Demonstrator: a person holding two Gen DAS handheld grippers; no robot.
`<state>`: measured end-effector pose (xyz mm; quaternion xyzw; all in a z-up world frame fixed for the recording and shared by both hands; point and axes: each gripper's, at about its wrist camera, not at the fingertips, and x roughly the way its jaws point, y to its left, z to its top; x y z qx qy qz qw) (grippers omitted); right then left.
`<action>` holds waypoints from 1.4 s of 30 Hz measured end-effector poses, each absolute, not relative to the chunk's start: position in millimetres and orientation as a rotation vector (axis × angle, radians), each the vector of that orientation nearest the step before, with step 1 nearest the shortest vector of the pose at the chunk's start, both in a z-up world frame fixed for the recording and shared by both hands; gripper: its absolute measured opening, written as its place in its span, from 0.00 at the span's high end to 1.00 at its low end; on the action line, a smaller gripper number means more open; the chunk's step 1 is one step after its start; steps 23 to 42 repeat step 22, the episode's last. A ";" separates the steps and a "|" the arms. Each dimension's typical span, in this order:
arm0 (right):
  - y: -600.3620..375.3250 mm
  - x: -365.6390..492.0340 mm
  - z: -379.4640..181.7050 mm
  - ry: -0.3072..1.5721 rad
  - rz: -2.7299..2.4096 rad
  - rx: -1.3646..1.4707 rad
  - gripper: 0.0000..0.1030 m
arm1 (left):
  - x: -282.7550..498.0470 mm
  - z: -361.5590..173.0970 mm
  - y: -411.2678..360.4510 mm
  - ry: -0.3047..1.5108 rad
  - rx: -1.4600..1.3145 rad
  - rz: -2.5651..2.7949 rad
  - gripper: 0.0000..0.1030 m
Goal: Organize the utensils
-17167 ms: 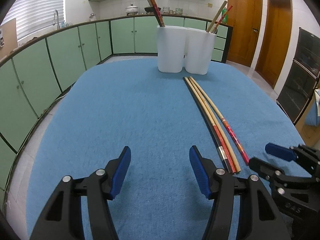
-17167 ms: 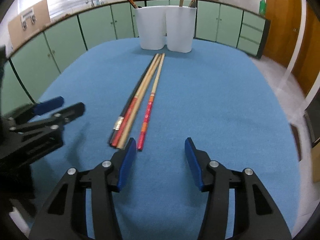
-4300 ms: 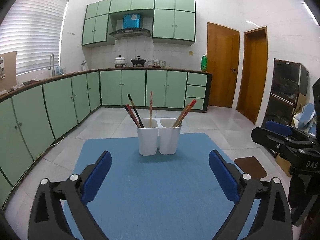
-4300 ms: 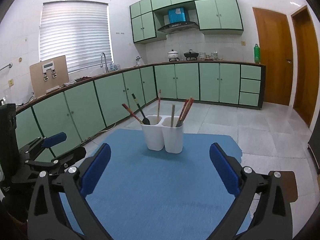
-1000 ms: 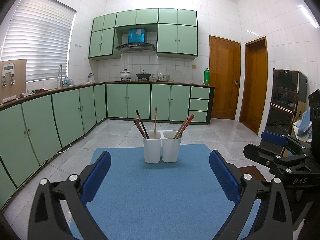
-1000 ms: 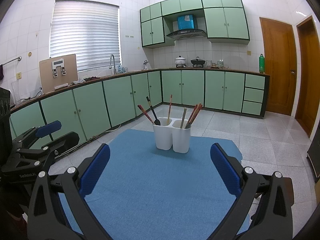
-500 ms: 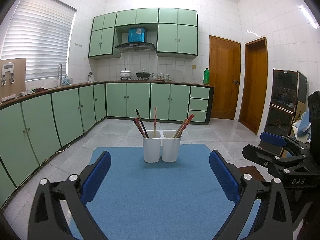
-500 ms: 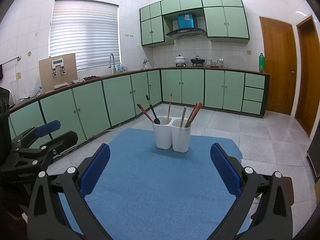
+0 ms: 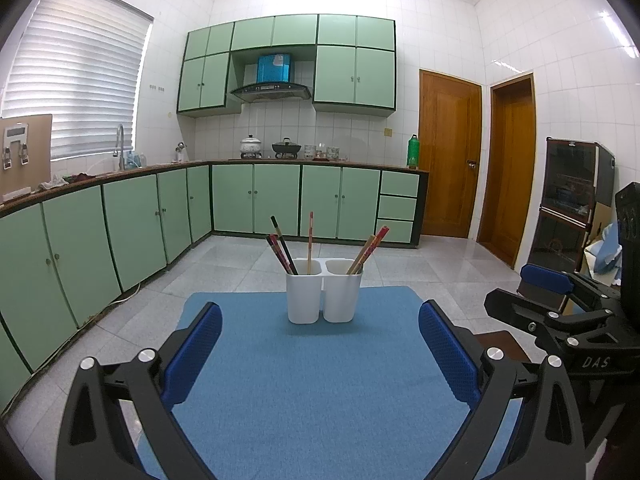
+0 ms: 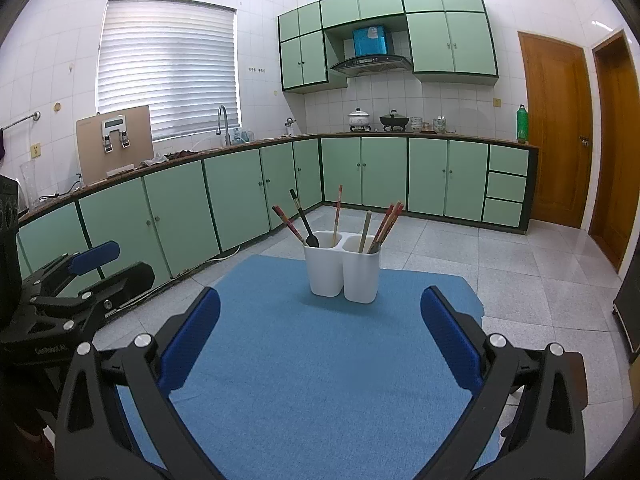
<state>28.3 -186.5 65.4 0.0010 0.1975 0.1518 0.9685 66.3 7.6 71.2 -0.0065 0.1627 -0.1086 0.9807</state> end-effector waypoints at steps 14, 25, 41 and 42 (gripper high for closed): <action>-191.2 32.2 64.8 0.409 0.304 0.003 0.05 | 67.6 69.4 4.8 0.336 -0.017 -0.215 0.06; -192.2 33.0 65.9 0.411 0.304 0.006 0.05 | 67.0 72.0 1.7 0.341 -0.017 -0.209 0.06; -192.2 33.0 65.9 0.411 0.304 0.006 0.05 | 67.0 72.0 1.7 0.341 -0.017 -0.209 0.06; -192.2 33.0 65.9 0.411 0.304 0.006 0.05 | 67.0 72.0 1.7 0.341 -0.017 -0.209 0.06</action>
